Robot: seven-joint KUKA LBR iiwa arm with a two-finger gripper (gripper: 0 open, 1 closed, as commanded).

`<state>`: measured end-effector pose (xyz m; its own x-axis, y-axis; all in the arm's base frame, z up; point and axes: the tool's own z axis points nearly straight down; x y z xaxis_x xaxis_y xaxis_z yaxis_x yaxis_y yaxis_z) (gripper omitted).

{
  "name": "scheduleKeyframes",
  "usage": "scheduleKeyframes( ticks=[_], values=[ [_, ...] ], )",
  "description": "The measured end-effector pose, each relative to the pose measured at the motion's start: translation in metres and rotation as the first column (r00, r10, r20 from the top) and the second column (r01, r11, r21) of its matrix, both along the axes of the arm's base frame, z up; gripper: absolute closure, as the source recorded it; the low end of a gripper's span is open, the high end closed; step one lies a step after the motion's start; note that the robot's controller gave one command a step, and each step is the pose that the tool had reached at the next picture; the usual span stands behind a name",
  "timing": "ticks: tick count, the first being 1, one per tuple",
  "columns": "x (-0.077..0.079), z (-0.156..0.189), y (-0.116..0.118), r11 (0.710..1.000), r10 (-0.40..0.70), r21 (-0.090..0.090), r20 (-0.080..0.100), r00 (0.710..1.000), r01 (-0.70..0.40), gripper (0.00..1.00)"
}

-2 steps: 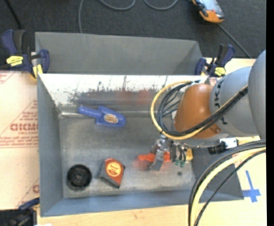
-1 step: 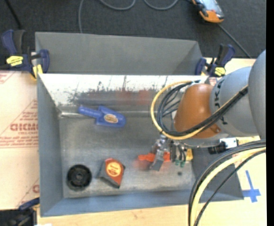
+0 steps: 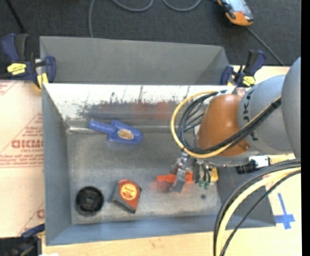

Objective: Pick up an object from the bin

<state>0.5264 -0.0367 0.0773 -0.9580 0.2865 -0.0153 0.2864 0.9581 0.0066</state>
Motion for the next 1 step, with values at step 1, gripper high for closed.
scheduleKeyframes(
  ticks=[1],
  values=[
    [0.0011, 0.0058, -0.0008, 1.000, 0.001, -0.002, 0.000, 1.000, -0.001, 1.00]
  ],
)
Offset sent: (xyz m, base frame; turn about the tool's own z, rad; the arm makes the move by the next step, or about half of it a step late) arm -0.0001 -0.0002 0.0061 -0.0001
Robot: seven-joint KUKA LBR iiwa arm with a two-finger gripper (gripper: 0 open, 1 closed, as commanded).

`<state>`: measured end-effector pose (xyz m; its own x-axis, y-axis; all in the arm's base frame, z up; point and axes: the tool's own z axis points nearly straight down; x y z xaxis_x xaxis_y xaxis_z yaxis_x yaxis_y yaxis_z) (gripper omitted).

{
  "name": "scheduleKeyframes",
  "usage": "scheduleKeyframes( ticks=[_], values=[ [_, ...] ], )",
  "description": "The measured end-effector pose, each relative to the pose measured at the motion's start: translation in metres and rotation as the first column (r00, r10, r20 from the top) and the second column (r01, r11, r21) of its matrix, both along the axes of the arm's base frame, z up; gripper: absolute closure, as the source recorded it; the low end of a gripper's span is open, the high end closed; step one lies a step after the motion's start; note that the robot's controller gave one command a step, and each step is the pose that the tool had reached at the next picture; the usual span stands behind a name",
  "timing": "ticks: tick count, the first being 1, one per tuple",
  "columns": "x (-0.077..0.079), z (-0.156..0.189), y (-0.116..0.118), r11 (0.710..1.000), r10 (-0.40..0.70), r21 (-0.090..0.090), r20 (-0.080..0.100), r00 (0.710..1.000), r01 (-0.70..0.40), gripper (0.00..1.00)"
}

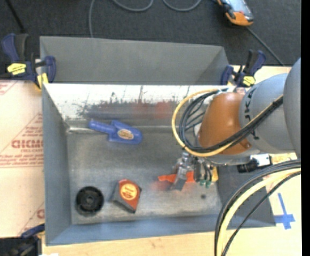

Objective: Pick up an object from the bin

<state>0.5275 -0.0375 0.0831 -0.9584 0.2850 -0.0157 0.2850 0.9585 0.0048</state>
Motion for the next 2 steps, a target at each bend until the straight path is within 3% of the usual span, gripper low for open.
scheduleKeyframes(
  ticks=[2],
  values=[
    [-0.0028, 0.0090, -0.0007, 1.000, 0.001, 0.000, -0.016, 1.000, -0.001, 1.00]
  ],
)
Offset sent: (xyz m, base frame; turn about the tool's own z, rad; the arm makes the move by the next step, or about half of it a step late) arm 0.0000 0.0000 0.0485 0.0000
